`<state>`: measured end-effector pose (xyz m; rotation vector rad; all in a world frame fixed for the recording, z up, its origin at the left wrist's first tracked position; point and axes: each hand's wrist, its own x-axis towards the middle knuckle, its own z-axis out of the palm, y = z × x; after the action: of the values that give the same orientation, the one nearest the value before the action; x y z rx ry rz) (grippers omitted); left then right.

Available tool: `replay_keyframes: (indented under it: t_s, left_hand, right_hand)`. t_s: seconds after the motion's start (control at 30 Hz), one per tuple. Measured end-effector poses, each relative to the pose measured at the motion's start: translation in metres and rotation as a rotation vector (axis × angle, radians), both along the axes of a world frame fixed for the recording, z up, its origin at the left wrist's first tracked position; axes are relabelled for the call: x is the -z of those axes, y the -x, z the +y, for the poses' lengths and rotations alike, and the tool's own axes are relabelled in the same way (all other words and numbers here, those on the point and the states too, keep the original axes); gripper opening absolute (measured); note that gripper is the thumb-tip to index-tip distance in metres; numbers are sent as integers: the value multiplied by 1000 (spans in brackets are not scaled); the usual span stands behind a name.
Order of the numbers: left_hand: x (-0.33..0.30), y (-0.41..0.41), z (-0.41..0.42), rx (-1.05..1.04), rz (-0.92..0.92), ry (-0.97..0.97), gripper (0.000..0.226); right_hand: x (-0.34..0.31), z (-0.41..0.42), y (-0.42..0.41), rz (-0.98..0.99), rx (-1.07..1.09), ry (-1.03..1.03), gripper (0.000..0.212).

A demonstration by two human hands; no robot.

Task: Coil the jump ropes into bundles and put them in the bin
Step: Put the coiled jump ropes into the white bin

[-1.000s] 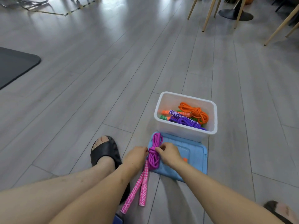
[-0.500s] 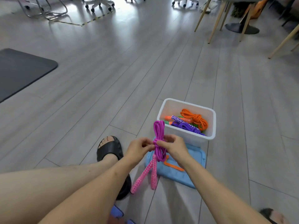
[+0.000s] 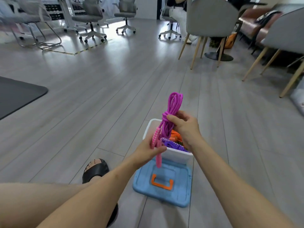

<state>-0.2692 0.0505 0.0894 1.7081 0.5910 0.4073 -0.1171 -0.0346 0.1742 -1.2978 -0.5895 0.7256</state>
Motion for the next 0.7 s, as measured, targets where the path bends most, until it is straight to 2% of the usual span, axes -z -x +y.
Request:
replay_keyframes:
  t_s: [0.1,0.17,0.27,0.37,0.43,0.5,0.57,0.7]
  left_hand:
    - [9,-12,8,14,153,-129,33]
    - [7,-25,18,-13,172,-178,24]
    - [-5,-56,40,22,189,-400,19]
    - [-8,-92,61,106,300,-714,32]
    - [5,-112,73,200,417,-874,32]
    - [25,-126,83,301,497,-938,35]
    - [48,-135,92,365,561,-1018,47]
    - [77,-144,97,427,593,-1107,56]
  right_hand:
    - [-16,2,-26,-47,65,-37,26]
    - [-20,2,-47,-87,108,-39,26]
    - [-14,0,-82,-149,181,-3,26]
    - [3,-4,-109,-257,241,70,28]
    - [23,-7,-119,-322,237,134,30]
    - [47,-8,-127,-389,232,216,33]
    - [71,-9,-132,-443,206,293,33]
    - [112,-5,-138,-524,148,433,36]
